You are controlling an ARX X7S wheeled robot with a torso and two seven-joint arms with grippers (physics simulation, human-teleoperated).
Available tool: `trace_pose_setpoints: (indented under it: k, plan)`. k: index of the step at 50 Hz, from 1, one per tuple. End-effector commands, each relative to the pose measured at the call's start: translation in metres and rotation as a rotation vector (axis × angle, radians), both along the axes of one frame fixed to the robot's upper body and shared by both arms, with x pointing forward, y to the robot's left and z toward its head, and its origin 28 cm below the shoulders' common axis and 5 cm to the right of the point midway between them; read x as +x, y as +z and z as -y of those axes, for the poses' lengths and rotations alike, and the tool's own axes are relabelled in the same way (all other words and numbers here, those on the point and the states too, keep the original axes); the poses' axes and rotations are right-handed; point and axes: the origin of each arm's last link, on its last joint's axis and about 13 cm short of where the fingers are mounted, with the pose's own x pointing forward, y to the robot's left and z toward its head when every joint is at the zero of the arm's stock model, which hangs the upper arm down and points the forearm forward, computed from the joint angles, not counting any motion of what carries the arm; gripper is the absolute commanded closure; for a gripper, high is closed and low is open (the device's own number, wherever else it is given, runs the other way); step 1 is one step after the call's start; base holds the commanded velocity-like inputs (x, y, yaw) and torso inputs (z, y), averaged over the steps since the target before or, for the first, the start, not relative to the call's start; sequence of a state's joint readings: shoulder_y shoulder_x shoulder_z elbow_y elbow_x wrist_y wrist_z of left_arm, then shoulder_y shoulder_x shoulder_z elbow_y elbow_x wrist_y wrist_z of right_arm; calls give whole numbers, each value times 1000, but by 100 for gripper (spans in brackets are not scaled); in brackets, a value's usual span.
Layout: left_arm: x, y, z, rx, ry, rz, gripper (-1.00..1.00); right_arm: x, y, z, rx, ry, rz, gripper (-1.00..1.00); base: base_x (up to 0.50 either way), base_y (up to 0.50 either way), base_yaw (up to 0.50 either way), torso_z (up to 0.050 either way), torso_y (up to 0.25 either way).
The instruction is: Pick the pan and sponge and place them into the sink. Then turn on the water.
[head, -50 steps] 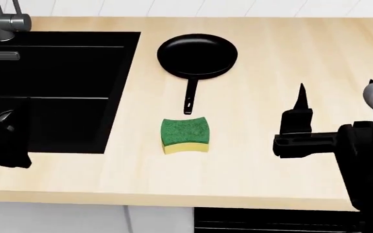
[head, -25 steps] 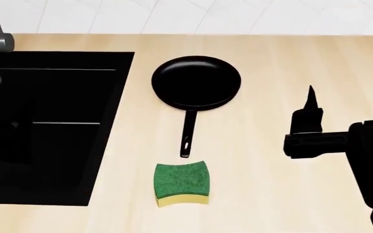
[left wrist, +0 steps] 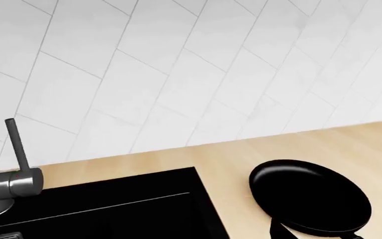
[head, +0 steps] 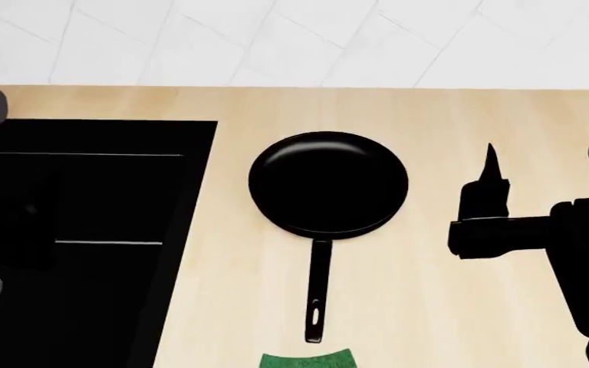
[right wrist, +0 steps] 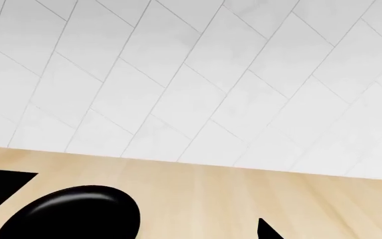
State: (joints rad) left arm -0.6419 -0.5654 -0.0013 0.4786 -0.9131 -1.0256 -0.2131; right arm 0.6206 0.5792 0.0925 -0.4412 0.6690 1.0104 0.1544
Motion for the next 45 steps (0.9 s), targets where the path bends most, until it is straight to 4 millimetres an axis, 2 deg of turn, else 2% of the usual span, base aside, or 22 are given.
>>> trace_pose_setpoints:
  k: [1, 9, 13, 17, 25, 35, 39, 42, 45]
  plan:
    - [0, -3, 2, -2, -15, -5, -100, 0, -3, 0, 5, 8, -4, -100, 336, 0, 0, 0, 0]
    - [-2, -8, 1, -7, -18, -8, -100, -2, -1, -2, -1, 11, -14, -100, 335, 0, 0, 0, 0]
    - [8, -8, 13, -2, -34, -11, -100, -2, 1, -2, 2, -2, -16, -100, 146, 0, 0, 0, 2]
    - [-1, -7, 6, 2, -56, -15, -100, -2, 0, -2, 5, 1, -21, -100, 0, 0, 0, 0, 0]
    - [-3, -3, 27, 21, -232, -23, -100, -1, 0, -2, 7, 5, -32, -100, 0, 0, 0, 0, 0]
    - [-18, 0, 34, 59, -484, -49, -100, -1, -2, -3, 17, 8, -50, -100, 0, 0, 0, 0, 0]
    - [-26, 13, 40, 110, -641, -48, -100, -2, 3, -5, 11, 13, -52, -100, 0, 0, 0, 0, 0]
    - [-35, 11, 45, 150, -776, -117, -100, -1, 1, -5, 14, 7, -63, -100, 0, 0, 0, 0, 0]
    - [-38, 15, 46, 143, -796, -116, -100, -3, 0, -5, 10, 15, -74, -100, 0, 0, 0, 0, 0]
